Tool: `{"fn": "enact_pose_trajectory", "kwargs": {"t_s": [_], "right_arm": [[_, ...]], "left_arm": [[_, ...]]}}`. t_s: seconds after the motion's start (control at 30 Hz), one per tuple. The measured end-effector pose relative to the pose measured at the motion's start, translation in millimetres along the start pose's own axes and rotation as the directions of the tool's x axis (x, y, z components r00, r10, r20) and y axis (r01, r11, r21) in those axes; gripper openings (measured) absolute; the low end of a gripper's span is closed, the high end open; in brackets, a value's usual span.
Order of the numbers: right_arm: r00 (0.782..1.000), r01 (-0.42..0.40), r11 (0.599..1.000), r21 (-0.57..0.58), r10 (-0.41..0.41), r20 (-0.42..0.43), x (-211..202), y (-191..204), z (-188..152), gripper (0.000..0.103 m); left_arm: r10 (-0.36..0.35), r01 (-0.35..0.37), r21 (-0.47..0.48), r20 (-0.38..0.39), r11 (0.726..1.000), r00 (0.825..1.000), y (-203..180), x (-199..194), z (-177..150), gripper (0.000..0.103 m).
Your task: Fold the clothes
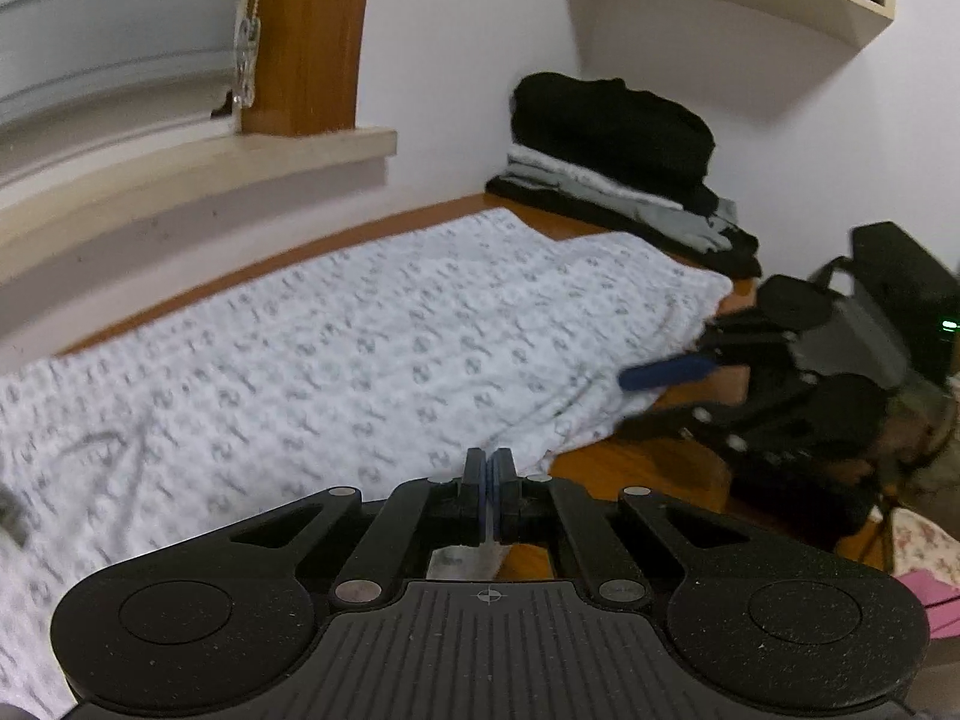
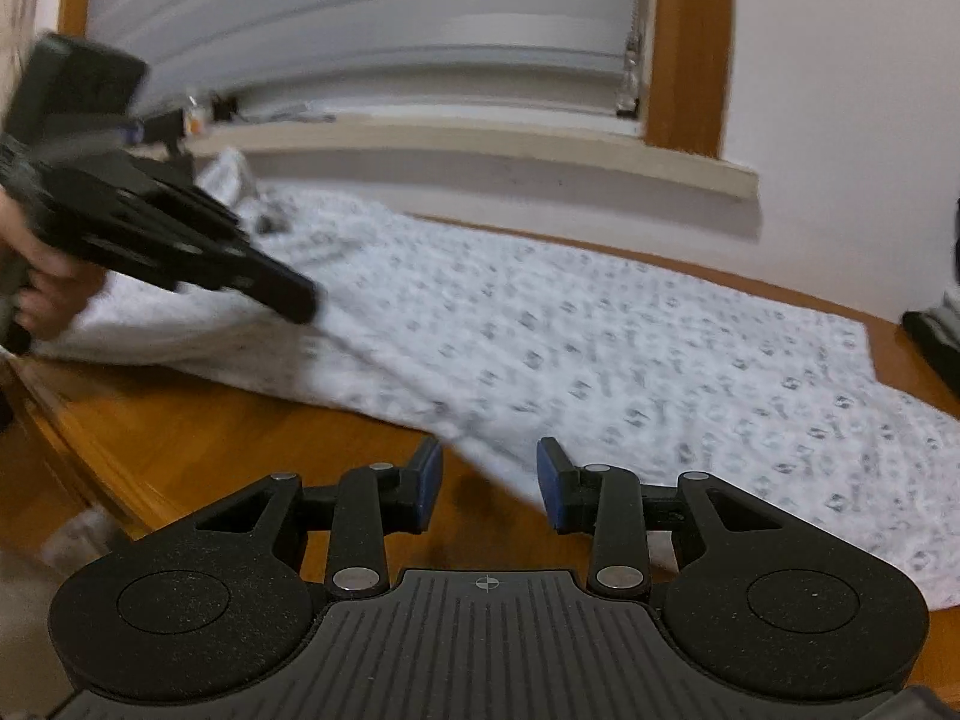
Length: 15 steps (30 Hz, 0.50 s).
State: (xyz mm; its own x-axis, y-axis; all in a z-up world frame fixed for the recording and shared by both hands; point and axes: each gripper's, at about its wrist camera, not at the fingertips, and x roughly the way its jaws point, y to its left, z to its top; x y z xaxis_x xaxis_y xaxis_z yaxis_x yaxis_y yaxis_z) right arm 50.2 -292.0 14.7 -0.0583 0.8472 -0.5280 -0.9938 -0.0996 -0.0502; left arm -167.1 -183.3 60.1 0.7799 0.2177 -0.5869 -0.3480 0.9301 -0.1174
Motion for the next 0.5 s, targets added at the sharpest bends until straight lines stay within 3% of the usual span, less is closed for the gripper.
{"fn": "enact_pose_trajectory", "kwargs": {"t_s": [0.17,0.33,0.5], "right_arm": [[0.999,0.039,0.998,0.047,-0.039,-0.005,-6,-19,-15,0.035],[0.999,-0.024,0.999,0.026,0.023,0.039,-18,-12,-12,0.035],[0.997,-0.072,0.996,-0.043,0.073,0.014,5,8,-6,0.035]], "left_arm": [[0.013,-0.012,-0.018,0.018,1.0,1.0,2,1,4,0.002],[-0.027,0.027,-0.069,0.009,0.997,1.0,16,9,12,0.002],[-0.042,0.042,-0.092,0.004,0.995,0.999,19,10,10,0.002]]}}
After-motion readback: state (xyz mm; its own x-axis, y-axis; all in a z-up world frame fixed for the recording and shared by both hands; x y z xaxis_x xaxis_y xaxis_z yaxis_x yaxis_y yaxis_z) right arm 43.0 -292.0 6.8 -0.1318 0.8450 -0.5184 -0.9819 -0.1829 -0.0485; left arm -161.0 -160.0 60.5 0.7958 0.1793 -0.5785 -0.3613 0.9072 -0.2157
